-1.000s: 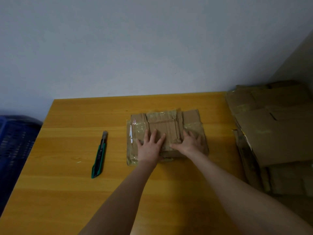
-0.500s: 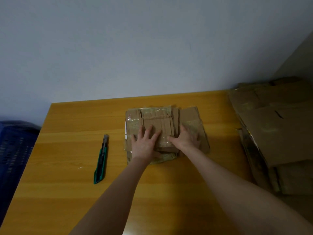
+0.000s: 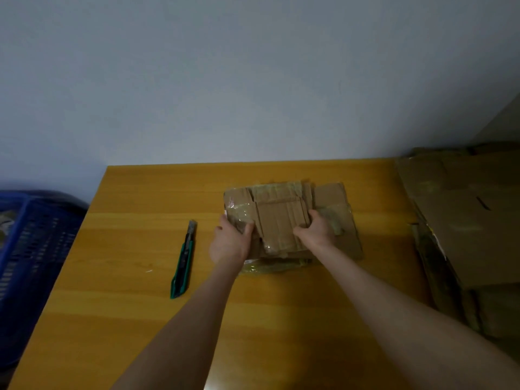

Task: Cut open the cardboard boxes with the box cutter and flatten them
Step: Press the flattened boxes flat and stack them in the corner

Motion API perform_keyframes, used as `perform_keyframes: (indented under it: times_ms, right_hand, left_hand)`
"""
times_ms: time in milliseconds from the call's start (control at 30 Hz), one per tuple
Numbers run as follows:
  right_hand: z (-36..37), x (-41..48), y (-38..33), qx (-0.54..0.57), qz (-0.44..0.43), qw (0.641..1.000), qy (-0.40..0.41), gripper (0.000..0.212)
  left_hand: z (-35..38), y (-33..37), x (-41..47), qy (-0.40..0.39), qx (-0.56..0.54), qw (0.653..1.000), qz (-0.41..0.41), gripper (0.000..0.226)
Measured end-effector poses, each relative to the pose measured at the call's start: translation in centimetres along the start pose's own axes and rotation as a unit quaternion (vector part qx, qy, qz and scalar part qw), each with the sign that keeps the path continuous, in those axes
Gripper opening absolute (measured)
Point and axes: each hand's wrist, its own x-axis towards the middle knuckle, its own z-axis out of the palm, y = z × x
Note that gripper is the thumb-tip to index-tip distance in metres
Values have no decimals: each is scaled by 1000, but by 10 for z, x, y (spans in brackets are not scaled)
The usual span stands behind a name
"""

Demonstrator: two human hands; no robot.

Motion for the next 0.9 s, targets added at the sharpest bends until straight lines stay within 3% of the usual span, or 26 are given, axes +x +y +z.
perform_keyframes:
  times_ms: [100, 167, 233, 267, 400, 533, 700, 900]
  right_hand:
    - [-3, -7, 3, -138, 2, 990, -1, 66]
    - [-4, -7, 6, -162, 2, 987, -9, 66]
    - [-2, -6, 9, -165, -1, 986, -12, 63]
    - [-2, -5, 10, -174, -3, 985, -10, 60]
    - [-6, -5, 16, -204, -19, 979, -3, 59]
    - [0, -1, 14, -202, -24, 979, -21, 63]
    - [1, -3, 4, -177, -13, 984, -17, 62]
    - [-24, -17, 1, -138, -17, 989, 46, 52]
  left_hand:
    - [9, 1, -16, 40, 77, 995, 39, 85]
    - [16, 6, -20, 57, 148, 973, 167, 92]
    - [28, 11, -25, -19, 246, 931, 271, 107]
    - [35, 10, -29, -56, 292, 911, 285, 114]
    - [60, 3, -31, -69, 343, 900, 259, 120]
    - [45, 6, -13, -64, 358, 892, 268, 109]
    - [30, 14, -4, -97, 371, 882, 275, 118]
    - [10, 42, -11, -65, 395, 861, 314, 125]
